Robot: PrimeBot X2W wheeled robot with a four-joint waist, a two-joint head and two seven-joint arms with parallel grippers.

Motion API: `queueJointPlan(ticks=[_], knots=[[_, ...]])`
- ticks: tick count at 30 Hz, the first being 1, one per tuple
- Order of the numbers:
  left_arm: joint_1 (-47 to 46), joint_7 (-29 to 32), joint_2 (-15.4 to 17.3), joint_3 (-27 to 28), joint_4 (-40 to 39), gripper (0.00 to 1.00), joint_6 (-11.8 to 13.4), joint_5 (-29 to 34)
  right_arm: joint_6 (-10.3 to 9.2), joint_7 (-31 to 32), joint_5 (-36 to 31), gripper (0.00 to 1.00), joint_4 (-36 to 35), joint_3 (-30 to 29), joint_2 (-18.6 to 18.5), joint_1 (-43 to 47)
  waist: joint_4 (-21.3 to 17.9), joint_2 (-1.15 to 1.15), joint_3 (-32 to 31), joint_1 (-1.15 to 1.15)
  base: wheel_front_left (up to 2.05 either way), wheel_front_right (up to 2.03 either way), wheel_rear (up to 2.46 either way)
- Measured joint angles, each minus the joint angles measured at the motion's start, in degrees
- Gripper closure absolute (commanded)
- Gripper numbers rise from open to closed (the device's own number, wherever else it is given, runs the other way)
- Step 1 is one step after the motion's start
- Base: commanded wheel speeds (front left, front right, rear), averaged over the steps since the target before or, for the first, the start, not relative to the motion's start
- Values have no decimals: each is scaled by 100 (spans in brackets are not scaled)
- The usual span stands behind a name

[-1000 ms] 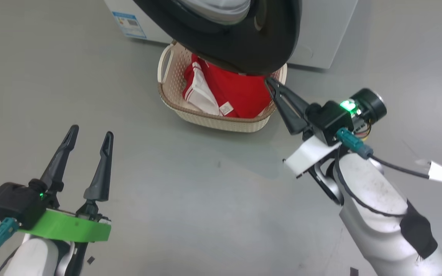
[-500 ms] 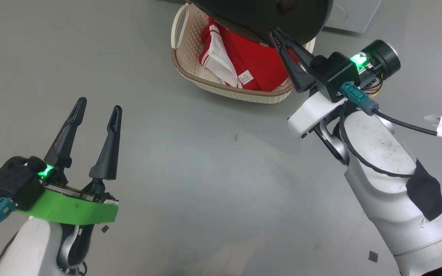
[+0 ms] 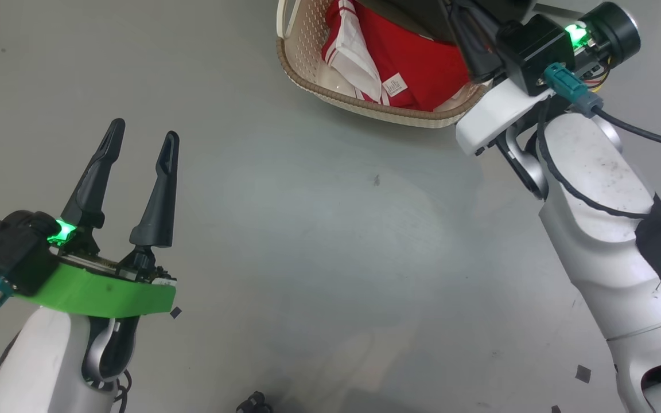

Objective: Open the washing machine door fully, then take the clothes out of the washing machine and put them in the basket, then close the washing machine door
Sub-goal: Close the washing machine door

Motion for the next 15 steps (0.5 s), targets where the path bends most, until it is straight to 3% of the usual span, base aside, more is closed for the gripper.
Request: queueJointPlan(ticks=[15], knots=[[-96,0,-60,-1,14,0,0,-101,-22,-73,-113,100,218,-224,-272,-599,202,0,238,0,0,0,0]])
